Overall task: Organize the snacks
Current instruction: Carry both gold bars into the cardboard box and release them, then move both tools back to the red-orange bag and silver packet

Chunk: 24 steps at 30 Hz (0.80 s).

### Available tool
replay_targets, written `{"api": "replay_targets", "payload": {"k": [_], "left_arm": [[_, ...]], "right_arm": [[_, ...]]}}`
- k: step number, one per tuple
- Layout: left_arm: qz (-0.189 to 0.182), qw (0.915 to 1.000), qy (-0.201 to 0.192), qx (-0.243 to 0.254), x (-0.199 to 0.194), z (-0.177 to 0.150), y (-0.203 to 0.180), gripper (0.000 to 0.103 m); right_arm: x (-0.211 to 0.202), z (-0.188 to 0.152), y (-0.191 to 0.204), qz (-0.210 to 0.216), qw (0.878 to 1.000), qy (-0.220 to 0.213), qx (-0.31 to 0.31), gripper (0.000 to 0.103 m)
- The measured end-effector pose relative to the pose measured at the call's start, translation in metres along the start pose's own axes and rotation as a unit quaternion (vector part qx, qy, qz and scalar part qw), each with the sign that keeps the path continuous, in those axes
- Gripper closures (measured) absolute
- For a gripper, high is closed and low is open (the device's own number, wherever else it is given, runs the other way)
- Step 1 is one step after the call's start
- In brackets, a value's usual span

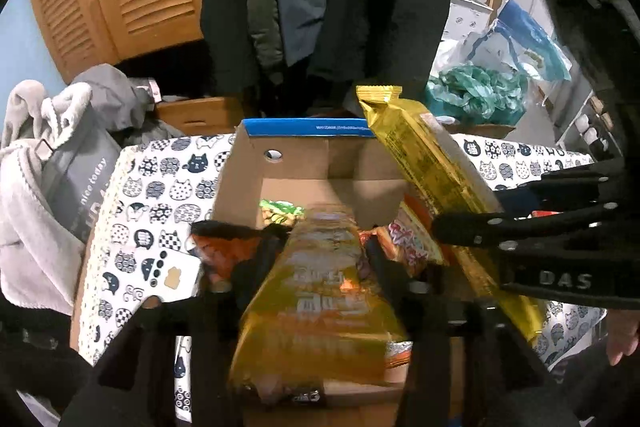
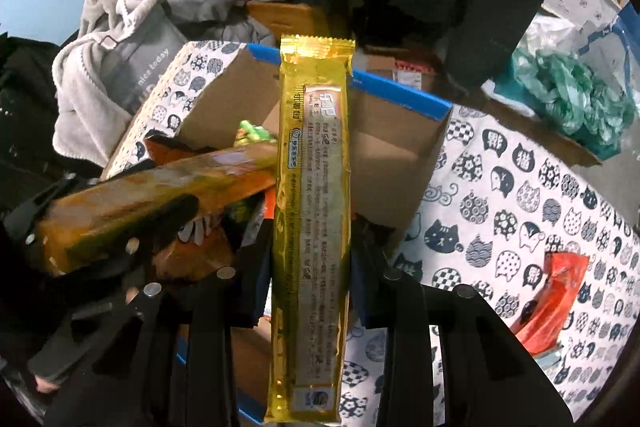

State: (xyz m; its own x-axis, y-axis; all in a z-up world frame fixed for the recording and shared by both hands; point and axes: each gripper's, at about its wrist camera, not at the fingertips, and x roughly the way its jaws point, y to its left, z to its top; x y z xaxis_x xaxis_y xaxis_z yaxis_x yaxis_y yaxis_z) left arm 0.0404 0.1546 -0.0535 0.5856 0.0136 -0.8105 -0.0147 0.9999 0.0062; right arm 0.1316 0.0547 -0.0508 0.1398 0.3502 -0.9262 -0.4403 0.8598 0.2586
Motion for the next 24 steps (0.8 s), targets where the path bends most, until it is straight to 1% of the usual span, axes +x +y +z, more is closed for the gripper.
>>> {"api": "replay_targets", "payload": {"k": [1,2,3,4,5,7,9,12,16,22,24], "left_arm": [[0.004,1.0000,-0.005,0.002,-0.003,0.000,-0.001,0.033],[0.007,0.9999,-0.011,0.004,-0.006,0.000,-0.001,0.023],[0.007,0.9998,-0.017,0.004,-0.010,0.000,-0.001,0.020],[0.004,0.9998,-0.020,0.003,-0.012,0.000,-0.001,0.019],[0.000,0.9998,-0.021,0.001,-0.015,0.000,-0.001,0.019],[-0.007,0.9998,-0.018,-0.001,-0.015,0.000,-0.001,0.019],[-0.010,0.9999,-0.012,-0.002,-0.014,0.000,-0.002,0.019],[-0.008,0.9999,-0.009,0.003,-0.013,0.000,-0.007,0.019],[-0.013,0.9998,-0.008,0.010,-0.013,0.002,-0.015,0.019],[-0.014,0.9995,-0.006,0.027,-0.012,0.003,-0.032,0.019],[-0.017,0.9993,-0.002,0.033,-0.011,0.003,-0.039,0.019]], "right_arm": [[0.000,0.000,0.000,-0.001,1.000,-0.001,0.001,0.069],[-0.001,0.001,0.001,-0.002,1.000,-0.003,0.002,0.069],[-0.003,0.001,0.001,-0.002,1.000,-0.004,0.003,0.069],[-0.005,0.002,0.001,-0.001,1.000,-0.007,0.002,0.066],[-0.007,0.001,0.001,-0.004,1.000,-0.010,0.001,0.063],[-0.013,0.000,0.000,-0.014,1.000,-0.017,-0.002,0.052],[-0.015,-0.001,-0.003,-0.024,0.999,-0.020,-0.005,0.048],[-0.019,-0.005,-0.010,-0.038,0.999,-0.022,-0.004,0.047],[-0.023,-0.013,-0.024,-0.047,0.999,-0.023,0.005,0.041],[-0.032,-0.027,-0.044,-0.055,0.998,-0.025,0.018,0.040],[-0.036,-0.033,-0.052,-0.059,0.998,-0.027,0.022,0.039]]}}
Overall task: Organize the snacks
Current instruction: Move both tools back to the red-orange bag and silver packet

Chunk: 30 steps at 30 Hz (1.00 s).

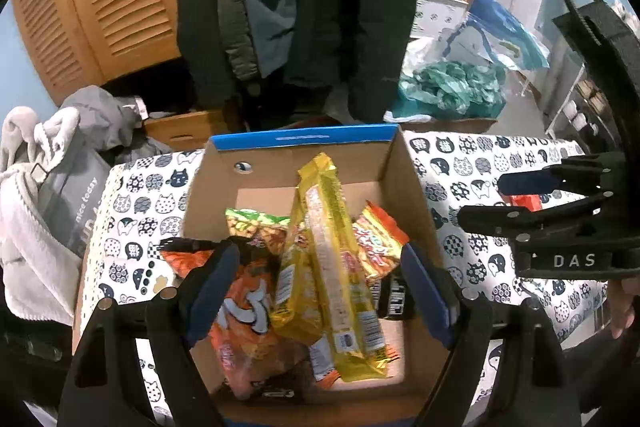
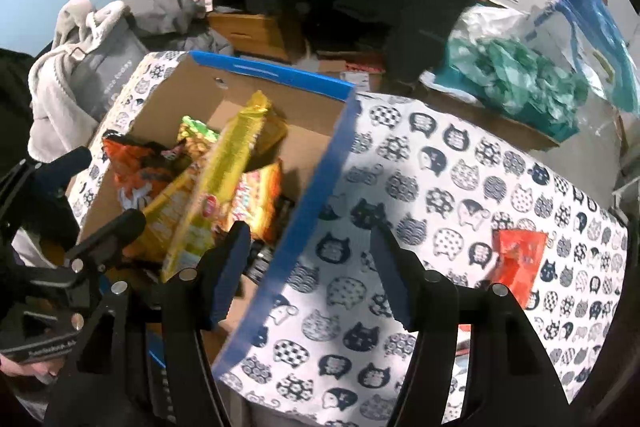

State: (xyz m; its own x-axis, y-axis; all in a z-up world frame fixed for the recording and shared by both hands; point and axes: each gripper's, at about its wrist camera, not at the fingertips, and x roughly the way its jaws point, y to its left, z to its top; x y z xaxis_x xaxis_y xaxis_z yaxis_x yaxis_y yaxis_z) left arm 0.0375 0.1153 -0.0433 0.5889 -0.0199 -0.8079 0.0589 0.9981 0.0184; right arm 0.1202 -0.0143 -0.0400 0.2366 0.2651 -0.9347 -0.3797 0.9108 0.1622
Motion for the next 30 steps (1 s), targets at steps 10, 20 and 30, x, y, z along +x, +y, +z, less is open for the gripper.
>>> {"api": "replay_targets", "payload": {"k": [10,20,30], "left_arm": [[-0.018,0.9993,0.013,0.030,0.006,0.003,-0.039,0.019],[-0.046,0.9956,0.049,0.065,0.024,-0.002,-0.091,0.018],[-0.055,0.9900,0.075,0.106,0.045,-0.004,-0.143,0.018]], "right_arm": [[-0.008,-0.034,-0.054,-0.021,0.999,0.004,0.039,0.034],[-0.007,-0.073,-0.113,-0.039,0.995,0.019,0.090,0.029],[0.004,-0.114,-0.157,-0.063,0.987,0.040,0.139,0.029]]}}
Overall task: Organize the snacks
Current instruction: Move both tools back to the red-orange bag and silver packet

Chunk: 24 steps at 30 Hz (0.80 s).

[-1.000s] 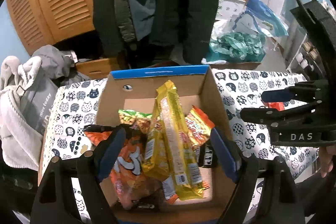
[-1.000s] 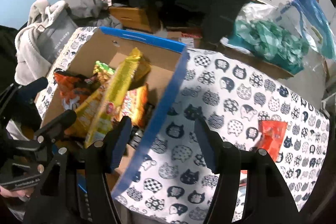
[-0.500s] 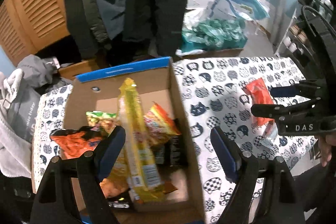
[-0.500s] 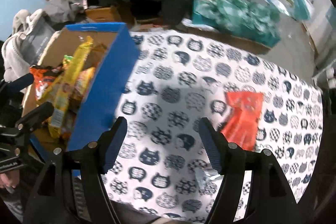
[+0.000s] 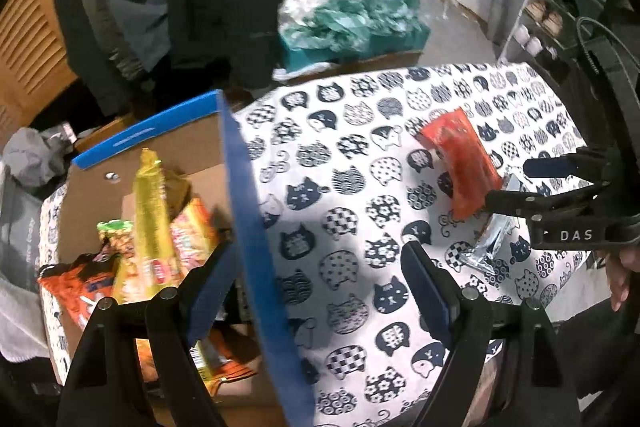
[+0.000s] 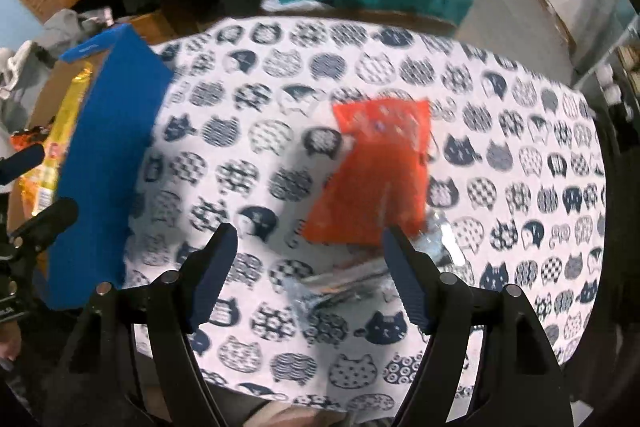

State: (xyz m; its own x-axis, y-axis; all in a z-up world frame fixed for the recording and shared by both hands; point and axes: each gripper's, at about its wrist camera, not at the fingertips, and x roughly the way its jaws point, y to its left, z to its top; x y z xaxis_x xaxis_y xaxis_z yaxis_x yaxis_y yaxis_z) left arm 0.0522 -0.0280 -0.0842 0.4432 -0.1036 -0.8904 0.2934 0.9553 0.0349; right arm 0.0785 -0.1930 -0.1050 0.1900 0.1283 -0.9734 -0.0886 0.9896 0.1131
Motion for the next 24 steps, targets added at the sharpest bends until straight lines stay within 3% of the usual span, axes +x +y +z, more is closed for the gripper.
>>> {"api": "replay_targets", "payload": {"k": [7,16,24], "left_arm": [[-0.005,0.9996,0.023,0.016,0.028,0.002,-0.027,0.018],[-0.022,0.9976,0.066,-0.003,0.068,-0.004,-0.035,0.019],[-0.021,0.9963,0.084,-0.007,0.084,-0.002,-0.036,0.018]], "right_arm": [[0.023,-0.020,-0.024,-0.011,0.999,0.026,0.044,0.029],[0.059,-0.031,-0.040,-0.005,0.994,0.057,0.089,0.029],[0.074,-0.040,-0.049,-0.025,0.995,0.075,0.061,0.029]]}}
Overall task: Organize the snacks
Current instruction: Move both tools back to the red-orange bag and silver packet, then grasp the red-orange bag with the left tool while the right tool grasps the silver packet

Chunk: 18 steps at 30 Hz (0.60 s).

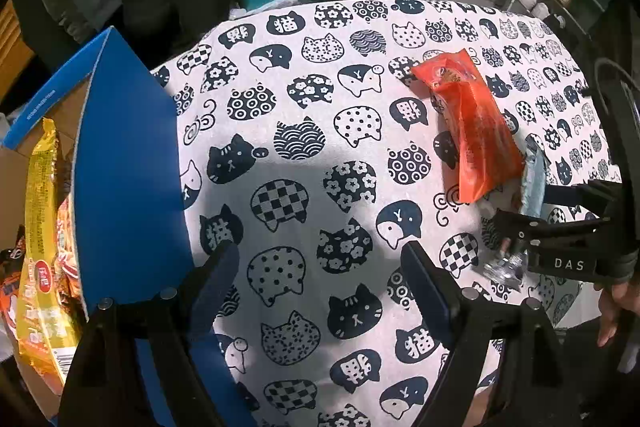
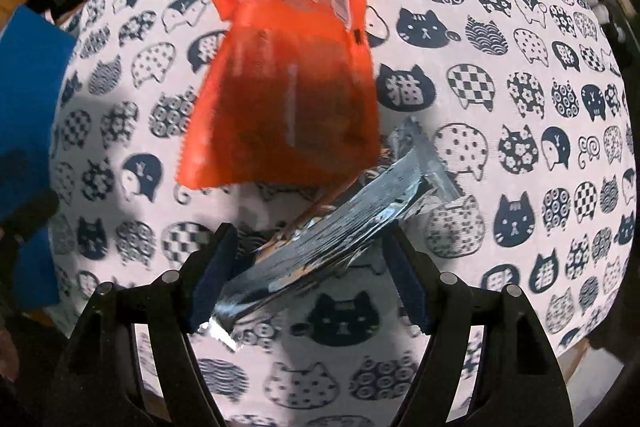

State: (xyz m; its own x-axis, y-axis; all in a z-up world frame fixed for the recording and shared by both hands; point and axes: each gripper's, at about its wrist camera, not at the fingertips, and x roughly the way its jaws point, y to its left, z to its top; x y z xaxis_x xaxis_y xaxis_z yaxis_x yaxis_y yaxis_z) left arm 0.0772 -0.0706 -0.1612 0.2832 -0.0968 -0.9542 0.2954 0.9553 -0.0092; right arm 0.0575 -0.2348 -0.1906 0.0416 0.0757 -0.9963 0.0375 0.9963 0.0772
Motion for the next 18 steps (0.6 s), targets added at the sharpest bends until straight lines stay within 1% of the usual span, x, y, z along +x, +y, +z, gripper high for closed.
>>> {"api": "replay_targets", "payload": {"k": [2,3,5,7,8,9,11,14,18], "left_arm": [[-0.005,1.0000,0.003,-0.002,0.001,0.002,-0.001,0.018],[-0.006,1.0000,0.004,-0.001,0.002,0.003,-0.002,0.018],[-0.005,1.0000,0.004,0.002,0.002,0.005,-0.007,0.018],[-0.007,0.9999,0.006,0.005,0.003,0.007,-0.012,0.018],[-0.008,0.9999,0.006,0.007,0.004,0.008,-0.015,0.019],[-0.009,0.9999,0.007,0.009,0.004,0.009,-0.017,0.019],[-0.008,0.9998,0.007,0.014,0.005,0.011,-0.023,0.018],[-0.010,0.9998,0.010,0.016,0.007,0.014,-0.031,0.019],[-0.029,0.9995,0.013,0.006,0.010,0.023,-0.040,0.019]], "right_arm": [[0.000,-0.004,-0.010,-0.005,1.000,-0.001,0.001,0.033],[0.000,-0.007,-0.018,-0.004,1.000,-0.002,0.001,0.041],[-0.005,-0.010,-0.032,0.000,1.000,-0.010,0.000,0.052],[-0.007,-0.011,-0.039,0.001,1.000,-0.013,-0.003,0.067],[-0.008,-0.012,-0.045,0.003,1.000,-0.014,-0.003,0.070],[-0.009,-0.013,-0.050,0.004,1.000,-0.015,-0.003,0.075],[-0.010,-0.013,-0.057,-0.002,1.000,-0.018,-0.009,0.076],[-0.015,-0.010,-0.072,-0.022,0.999,-0.031,-0.025,0.076],[-0.021,-0.007,-0.090,-0.026,0.998,-0.042,-0.033,0.076]]}}
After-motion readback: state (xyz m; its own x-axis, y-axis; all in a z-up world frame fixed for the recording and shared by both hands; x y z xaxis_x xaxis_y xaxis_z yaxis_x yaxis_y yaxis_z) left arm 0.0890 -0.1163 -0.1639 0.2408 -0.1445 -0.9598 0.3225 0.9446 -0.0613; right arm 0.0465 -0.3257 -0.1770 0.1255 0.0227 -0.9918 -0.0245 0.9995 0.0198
